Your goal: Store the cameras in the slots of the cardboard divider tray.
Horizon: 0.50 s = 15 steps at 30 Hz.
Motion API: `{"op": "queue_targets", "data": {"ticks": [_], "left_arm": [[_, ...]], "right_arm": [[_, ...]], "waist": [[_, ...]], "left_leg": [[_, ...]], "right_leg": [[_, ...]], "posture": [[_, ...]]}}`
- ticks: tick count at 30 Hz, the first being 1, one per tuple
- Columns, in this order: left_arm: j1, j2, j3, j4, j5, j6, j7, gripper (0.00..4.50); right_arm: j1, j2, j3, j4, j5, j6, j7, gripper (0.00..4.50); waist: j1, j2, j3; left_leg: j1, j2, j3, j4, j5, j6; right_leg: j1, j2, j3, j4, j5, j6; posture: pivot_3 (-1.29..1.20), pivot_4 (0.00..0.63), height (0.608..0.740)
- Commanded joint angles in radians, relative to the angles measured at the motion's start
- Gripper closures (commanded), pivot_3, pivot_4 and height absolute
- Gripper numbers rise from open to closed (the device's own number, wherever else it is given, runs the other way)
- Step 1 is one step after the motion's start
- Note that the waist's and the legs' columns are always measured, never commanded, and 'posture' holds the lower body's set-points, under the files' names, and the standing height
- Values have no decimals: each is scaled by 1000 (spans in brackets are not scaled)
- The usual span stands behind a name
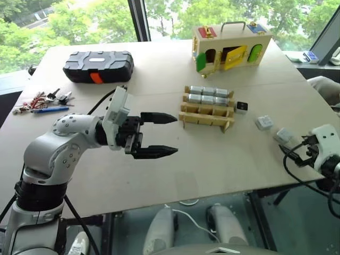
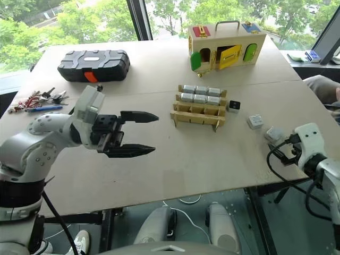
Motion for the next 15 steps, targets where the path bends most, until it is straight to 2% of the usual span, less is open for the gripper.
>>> {"op": "queue_targets", "data": {"ticks": [1, 6, 11, 12, 13, 15], "left_arm": [[-27, 0, 4, -3, 10, -28, -19, 26], [-32, 0, 12, 2, 19, -32, -16, 26], [-22, 0, 18, 0, 33, -51, -9, 26], [-19, 0, 19, -1, 36, -54, -10, 0], [-17, 0, 19, -1, 39, -56, -11, 0], [-14, 1, 21, -3, 36, -54, -10, 0]], "right_arm": [[-65, -25, 33, 85, -20, -58, 36, 0], [-176, -48, 80, 283, -27, -104, 108, 0], [-223, -51, 97, 384, -35, -137, 144, 0], [-226, -52, 100, 392, -35, -137, 152, 528], [-227, -52, 103, 395, -34, -137, 159, 831], [-224, -52, 107, 391, -33, -136, 169, 1741]], "waist": [[1, 0, 0], [2, 0, 1], [3, 0, 1], [3, 0, 1], [3, 0, 1], [3, 0, 1]], "left_leg": [[0, 0, -1, 0, 0, 0], [0, 0, 0, 0, 0, 1], [0, 0, 0, 0, -1, 1], [0, 0, 0, 0, -1, 1], [0, 0, 0, 0, -1, 1], [0, 0, 0, 0, -1, 1]], "right_leg": [[0, 0, 0, 0, 0, 0], [0, 0, 1, 0, 0, 0], [0, 0, 0, -1, 3, 2], [0, 0, 1, -1, 3, 2], [0, 0, 1, -1, 4, 2], [0, 0, 1, -1, 4, 2]], "posture": [[0, 150, 740], [0, 150, 740], [0, 150, 740], [0, 150, 740], [0, 150, 740], [0, 150, 740]]}}
